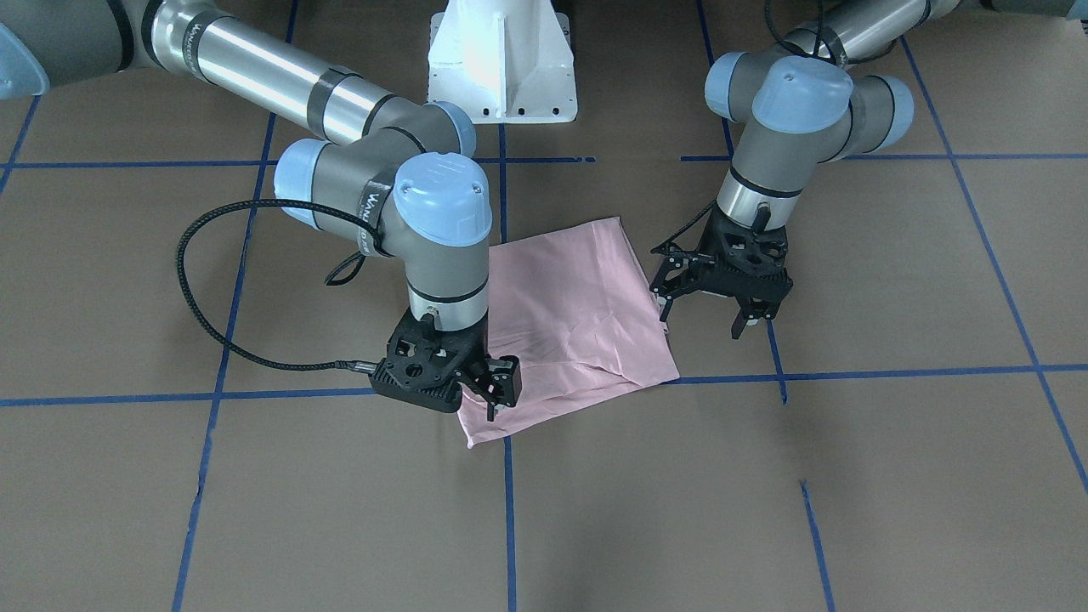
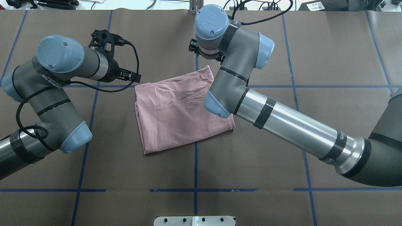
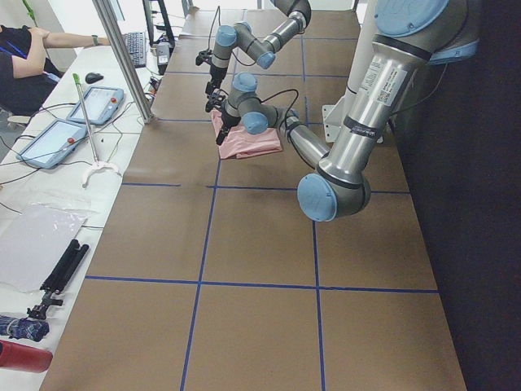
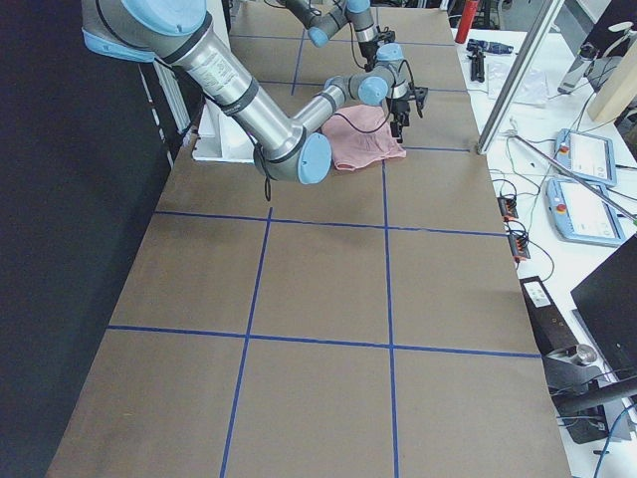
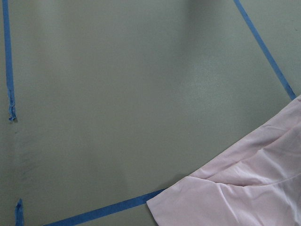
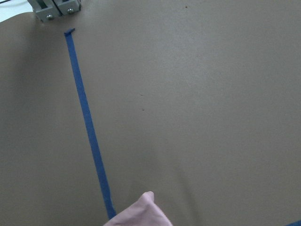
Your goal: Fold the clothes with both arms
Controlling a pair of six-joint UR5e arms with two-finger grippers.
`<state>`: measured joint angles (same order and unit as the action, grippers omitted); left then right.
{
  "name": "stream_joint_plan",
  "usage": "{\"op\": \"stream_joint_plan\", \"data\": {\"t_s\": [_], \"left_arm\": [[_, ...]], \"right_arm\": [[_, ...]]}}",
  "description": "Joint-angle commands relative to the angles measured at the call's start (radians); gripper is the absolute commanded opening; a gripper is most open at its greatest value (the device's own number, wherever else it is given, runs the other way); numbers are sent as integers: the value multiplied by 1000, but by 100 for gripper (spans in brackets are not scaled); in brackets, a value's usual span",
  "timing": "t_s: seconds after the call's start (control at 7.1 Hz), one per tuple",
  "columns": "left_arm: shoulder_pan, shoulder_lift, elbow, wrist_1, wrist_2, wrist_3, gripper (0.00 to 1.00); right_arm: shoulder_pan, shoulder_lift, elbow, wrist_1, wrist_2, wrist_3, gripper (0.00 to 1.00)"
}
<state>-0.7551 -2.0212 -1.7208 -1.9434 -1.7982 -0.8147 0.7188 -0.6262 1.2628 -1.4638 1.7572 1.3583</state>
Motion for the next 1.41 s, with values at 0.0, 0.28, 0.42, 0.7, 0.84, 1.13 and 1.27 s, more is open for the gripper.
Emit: {"op": "stream_joint_plan", "data": {"t_s": [0.0,0.28,0.42,0.7,0.84,1.13,1.27], "left_arm": [[-65,79,-60,4,-59,131,100],[-218,119,-112,134,-122,431,100],[-306,149,-118,159,-154,571,100],[-488,225,-105,164,-199,864,100],[-579,275,-97,164,-217,1005,100],[-766,323,14,162,-327,1248,100],[-849,328,106,161,-424,1252,100]], "right_arm": [[80,-183,218,-85,92,-194,100],[212,-355,410,-177,181,-498,100],[308,-450,476,-181,268,-665,100],[513,-626,503,-181,367,-1057,100],[621,-698,494,-184,398,-1243,100],[791,-792,417,-182,438,-1526,100],[832,-849,370,-173,474,-1541,100]]}}
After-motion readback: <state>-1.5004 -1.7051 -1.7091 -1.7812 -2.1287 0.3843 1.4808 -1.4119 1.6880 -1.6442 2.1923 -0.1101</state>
